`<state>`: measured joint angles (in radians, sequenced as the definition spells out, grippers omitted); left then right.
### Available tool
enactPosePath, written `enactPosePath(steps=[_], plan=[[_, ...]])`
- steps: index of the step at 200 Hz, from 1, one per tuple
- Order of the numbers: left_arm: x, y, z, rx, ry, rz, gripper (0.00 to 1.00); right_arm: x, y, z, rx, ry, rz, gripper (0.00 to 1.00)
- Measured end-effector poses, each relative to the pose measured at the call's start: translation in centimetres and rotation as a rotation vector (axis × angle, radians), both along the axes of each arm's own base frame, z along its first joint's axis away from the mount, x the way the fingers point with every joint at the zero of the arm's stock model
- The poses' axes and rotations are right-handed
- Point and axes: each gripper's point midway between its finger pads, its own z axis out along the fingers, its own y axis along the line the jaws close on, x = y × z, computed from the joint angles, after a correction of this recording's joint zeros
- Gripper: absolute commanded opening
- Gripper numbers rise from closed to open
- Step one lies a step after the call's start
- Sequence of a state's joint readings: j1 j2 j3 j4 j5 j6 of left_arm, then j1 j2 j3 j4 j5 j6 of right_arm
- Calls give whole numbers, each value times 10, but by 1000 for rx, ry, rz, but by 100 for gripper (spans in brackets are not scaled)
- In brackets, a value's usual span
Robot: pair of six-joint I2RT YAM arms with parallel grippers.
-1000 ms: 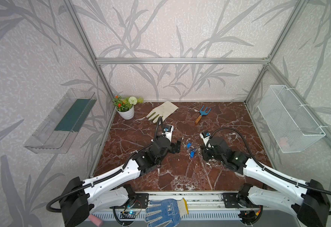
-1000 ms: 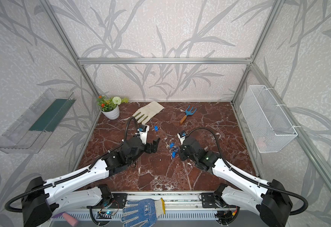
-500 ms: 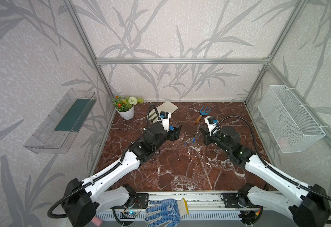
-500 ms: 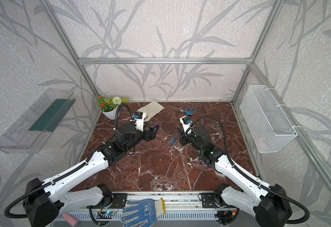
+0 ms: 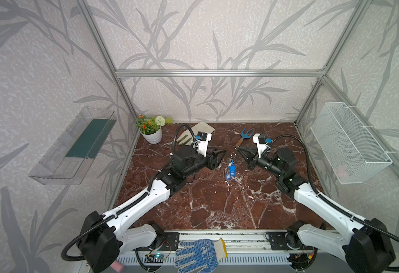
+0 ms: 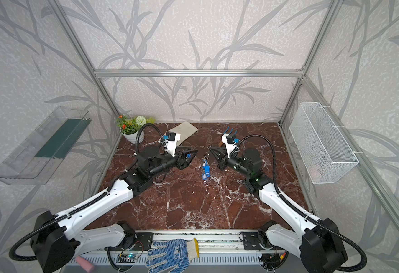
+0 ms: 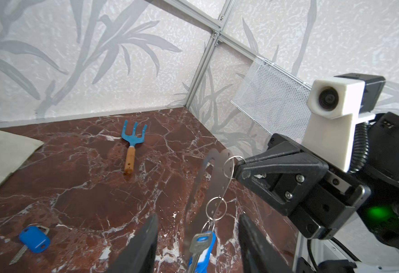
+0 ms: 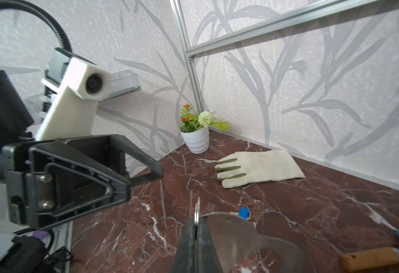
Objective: Attach keys to a key ring
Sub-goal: Pick up the keyring from the center of the table, then pass the keyring.
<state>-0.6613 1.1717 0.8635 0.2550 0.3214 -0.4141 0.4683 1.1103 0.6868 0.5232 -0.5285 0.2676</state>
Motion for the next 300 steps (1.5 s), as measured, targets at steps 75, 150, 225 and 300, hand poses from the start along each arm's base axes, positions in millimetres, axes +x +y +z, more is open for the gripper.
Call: enactPosePath(steps=[75,150,225,300], plan=[[-12,-10,20,-79,-33,-92,30,-26,17,23,106,-17,199,0],[-22,-18,33,-136,-48,-166,22,-32,23,23,130,5,265,0],[-26,-26,30,-154,-29,-230,0,-33,23,26,139,5,272,0],[-14,-14,18,-105,5,-113,0,-23,4,9,117,57,105,32]])
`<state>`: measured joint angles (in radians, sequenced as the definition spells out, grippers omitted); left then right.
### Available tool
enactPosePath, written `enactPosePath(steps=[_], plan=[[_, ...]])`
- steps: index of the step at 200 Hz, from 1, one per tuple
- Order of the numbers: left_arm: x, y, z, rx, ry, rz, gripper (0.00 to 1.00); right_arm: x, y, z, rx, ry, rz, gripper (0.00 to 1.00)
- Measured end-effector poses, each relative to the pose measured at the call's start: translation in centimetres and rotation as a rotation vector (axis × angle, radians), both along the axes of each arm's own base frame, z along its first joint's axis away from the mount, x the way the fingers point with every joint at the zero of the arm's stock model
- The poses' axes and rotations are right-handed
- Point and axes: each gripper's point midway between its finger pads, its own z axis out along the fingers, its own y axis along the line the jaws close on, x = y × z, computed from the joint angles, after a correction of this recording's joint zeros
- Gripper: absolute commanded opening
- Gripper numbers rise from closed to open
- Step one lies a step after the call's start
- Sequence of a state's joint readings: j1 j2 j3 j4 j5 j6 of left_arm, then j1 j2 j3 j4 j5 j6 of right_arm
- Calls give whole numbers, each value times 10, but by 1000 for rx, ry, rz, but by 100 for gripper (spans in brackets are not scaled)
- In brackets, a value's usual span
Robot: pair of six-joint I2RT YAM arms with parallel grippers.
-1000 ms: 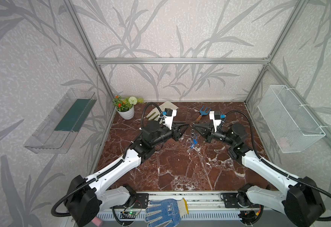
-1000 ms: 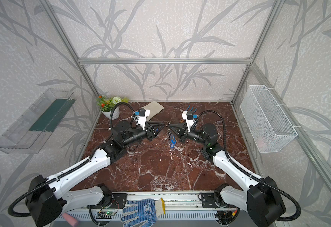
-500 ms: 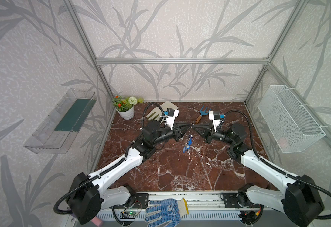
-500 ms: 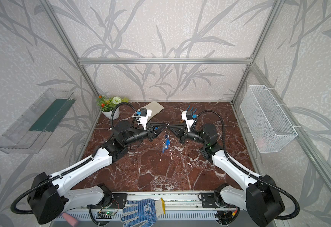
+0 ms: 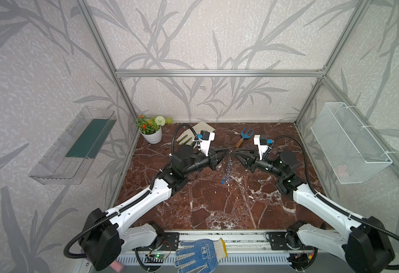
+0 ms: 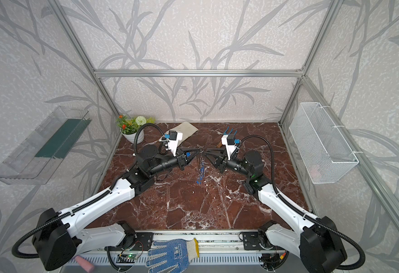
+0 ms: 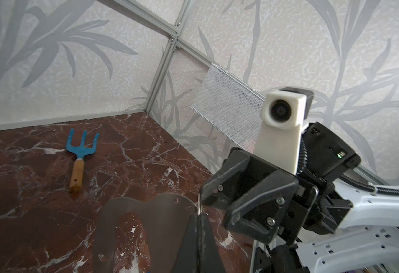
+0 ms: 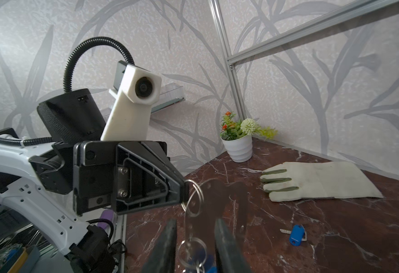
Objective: Attach keys to a key ring
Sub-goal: Pass the keyring.
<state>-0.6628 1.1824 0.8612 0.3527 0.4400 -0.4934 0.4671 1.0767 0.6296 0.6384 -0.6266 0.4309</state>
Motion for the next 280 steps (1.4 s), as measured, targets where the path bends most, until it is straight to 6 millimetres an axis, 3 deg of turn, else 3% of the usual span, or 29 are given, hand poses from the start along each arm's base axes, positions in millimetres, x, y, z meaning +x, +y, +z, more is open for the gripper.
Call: enactPosePath(steps=[51,112,155,223,253,280], plan=[[15,20,-30,127,121,185,0,1,-25,-1,-31,26,-158,35],[11,33,-36,167,173,249,0,2,-28,-23,-90,106,-180,36],[8,30,-37,180,169,231,0,0,-21,-31,-116,133,-143,36],[-7,15,-36,190,84,93,0,-7,4,-16,-124,115,-4,37],[-15,9,-38,188,62,34,0,-16,17,-9,-145,74,49,25],[-21,4,-33,169,43,-11,0,-19,24,-9,-165,58,76,23]])
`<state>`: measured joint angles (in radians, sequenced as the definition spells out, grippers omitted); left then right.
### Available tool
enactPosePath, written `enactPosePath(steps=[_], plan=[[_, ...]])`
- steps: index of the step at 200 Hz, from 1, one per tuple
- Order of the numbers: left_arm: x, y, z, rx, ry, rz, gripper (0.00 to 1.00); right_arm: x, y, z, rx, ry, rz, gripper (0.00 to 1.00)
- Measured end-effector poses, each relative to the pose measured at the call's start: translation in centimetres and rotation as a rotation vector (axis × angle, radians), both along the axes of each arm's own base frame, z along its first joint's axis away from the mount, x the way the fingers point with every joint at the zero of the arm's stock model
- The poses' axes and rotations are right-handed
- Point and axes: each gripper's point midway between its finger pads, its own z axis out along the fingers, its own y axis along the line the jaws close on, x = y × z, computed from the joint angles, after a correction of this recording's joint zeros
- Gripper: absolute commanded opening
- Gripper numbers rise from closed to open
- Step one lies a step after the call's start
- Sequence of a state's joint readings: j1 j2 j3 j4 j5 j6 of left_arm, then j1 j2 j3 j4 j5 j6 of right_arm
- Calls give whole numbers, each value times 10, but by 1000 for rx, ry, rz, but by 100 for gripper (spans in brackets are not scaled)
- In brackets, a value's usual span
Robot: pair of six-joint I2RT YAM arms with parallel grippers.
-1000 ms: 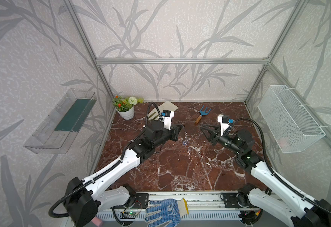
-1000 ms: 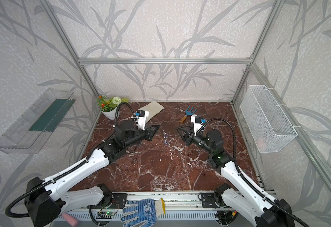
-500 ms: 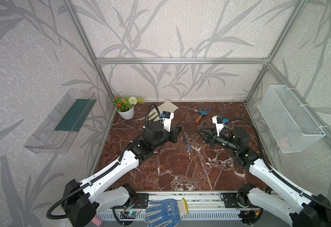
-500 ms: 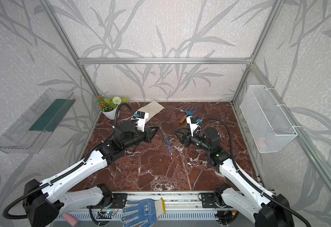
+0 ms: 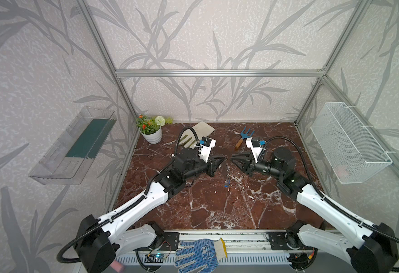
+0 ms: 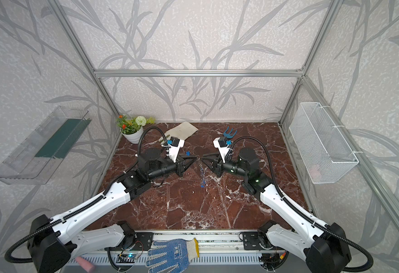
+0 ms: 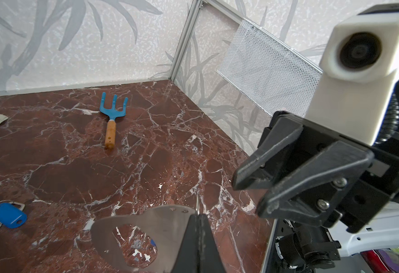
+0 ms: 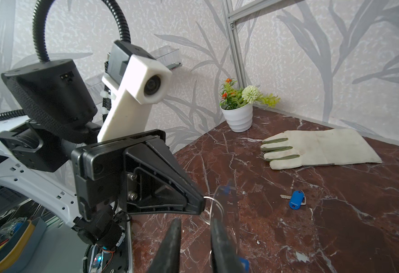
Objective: Attach keys to a key ring
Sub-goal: Pass the keyring.
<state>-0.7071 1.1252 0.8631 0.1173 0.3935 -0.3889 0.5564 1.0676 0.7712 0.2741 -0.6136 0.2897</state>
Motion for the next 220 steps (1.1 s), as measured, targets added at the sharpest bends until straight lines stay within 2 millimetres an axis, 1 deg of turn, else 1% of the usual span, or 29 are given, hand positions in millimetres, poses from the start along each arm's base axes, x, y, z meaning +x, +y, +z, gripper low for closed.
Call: enactPosePath(steps=[52,123,137,150,161,207,220], plan=[[-7,-5,5,-22,-8,-53,0,5,3,-14,-38,17,3,20],[-15,-10,7,-31,-8,-94,0,2,4,-15,-40,19,22,19],[-16,-11,7,-31,-8,-99,0,0,5,-15,-38,20,31,12],[-16,-11,7,-31,-7,-100,0,-1,5,-15,-38,20,38,4],[-15,-10,7,-28,-7,-91,0,-2,5,-15,-36,21,46,0],[-12,-9,6,-25,-8,-74,0,-3,5,-13,-31,24,53,0],[-11,-8,6,-25,-8,-63,11,-3,5,-12,-27,27,52,0]])
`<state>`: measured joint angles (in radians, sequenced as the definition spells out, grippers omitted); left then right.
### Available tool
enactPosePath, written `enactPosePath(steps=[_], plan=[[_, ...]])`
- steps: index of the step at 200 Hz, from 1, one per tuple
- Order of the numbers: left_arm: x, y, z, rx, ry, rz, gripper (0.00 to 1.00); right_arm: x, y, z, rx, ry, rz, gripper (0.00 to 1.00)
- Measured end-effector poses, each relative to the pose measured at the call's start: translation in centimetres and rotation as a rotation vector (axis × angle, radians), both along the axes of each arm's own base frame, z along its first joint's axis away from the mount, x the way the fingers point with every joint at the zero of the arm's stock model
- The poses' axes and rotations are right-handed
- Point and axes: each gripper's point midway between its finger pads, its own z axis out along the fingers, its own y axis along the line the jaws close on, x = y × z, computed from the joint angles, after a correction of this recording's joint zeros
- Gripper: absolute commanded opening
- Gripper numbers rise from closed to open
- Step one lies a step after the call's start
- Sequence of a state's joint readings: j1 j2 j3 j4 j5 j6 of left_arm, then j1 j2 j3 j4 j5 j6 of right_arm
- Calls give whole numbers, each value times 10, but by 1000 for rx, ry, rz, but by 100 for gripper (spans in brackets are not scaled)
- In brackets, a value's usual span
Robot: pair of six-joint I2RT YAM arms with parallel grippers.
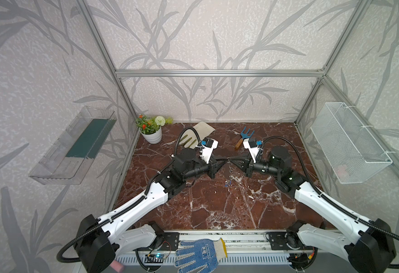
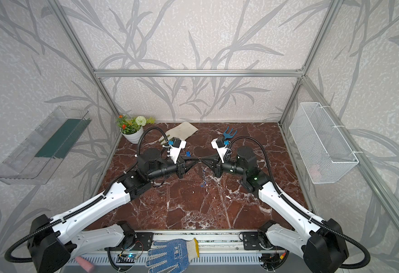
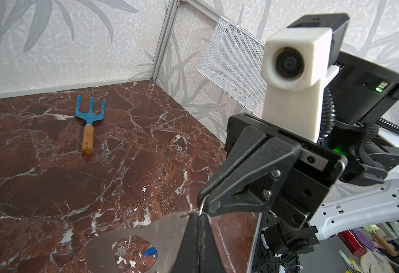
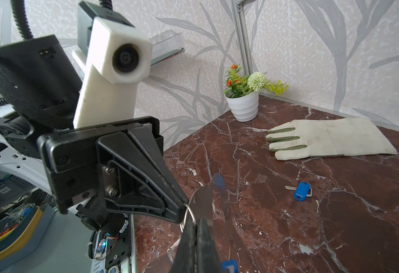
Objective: Attach keys to a key ring
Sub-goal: Pass the keyring.
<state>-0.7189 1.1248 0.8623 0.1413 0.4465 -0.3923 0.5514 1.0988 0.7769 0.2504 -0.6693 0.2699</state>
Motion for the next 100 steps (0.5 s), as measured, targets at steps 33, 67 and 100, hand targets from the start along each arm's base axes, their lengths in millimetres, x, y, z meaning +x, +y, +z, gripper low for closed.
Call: enactPosePath(steps=[33,67,100], plan=[[1,7,1,-25,-9,39,19,2,-3,4,34,24,-2,0],[-2,15,12,-89,-36,62,19,11,-13,2,87,70,-31,0],[3,14,15,-138,-23,61,19,10,-12,9,126,81,-13,0]])
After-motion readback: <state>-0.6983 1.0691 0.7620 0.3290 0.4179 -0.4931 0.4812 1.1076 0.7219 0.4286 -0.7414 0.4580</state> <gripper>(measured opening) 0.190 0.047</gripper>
